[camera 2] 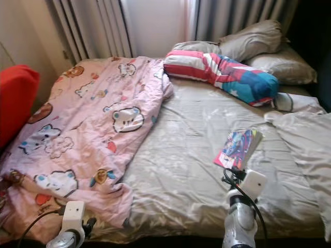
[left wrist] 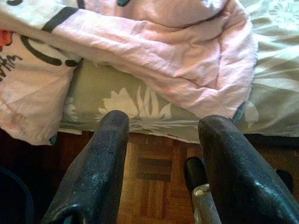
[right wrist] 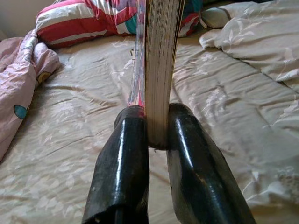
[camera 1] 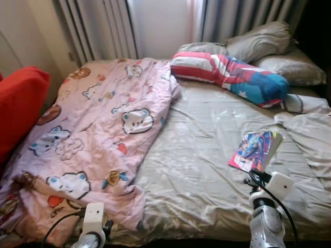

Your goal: Clean up the room

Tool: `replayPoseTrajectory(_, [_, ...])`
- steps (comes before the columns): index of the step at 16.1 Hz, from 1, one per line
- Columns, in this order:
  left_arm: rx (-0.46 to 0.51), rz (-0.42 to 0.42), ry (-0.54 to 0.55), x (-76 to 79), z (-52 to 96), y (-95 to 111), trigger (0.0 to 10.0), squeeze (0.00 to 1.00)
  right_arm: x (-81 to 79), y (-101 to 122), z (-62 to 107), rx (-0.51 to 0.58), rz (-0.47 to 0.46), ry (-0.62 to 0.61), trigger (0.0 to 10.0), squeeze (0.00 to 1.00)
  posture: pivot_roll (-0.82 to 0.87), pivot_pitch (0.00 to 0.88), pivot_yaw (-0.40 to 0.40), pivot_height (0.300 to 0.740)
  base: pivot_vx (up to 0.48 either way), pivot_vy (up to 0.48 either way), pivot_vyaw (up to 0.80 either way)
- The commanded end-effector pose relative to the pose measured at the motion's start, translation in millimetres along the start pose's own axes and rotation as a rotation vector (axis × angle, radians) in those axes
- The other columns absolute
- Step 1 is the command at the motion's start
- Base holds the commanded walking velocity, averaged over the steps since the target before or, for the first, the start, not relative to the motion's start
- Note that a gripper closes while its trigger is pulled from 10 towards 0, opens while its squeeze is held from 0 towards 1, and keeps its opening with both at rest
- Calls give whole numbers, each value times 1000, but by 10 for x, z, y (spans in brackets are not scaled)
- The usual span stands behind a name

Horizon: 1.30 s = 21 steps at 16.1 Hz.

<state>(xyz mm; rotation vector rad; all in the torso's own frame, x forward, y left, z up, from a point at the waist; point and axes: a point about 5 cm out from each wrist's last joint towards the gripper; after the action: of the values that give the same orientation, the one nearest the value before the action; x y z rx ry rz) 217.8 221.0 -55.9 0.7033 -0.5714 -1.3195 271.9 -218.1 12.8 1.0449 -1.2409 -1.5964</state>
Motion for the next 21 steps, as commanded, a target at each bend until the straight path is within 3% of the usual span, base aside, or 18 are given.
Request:
replayPoseTrajectory(1, [5, -18, 7, -24, 11, -17, 10000, 0, -4, 87, -38, 48, 1, -2, 10000, 0, -42, 1, 24, 740, 0, -307, 0])
replayPoseTrajectory(21, [0, -47, -16, -14, 20, -45, 10000, 0, -10, 58, -28, 38, 8, 12, 10000, 0, -50, 0, 25, 740, 0, -246, 0])
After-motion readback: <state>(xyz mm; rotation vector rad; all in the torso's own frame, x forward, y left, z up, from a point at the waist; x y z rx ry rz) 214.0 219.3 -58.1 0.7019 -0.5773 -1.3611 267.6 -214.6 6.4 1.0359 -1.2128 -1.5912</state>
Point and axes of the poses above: a point about 5 cm out from each wrist's last joint towards the gripper, its own z axis pointing back from the gripper into the wrist, its own y axis along the axis of the wrist's last joint, x = y × z, and after that the axes turned 7 degrees about z, right-handed
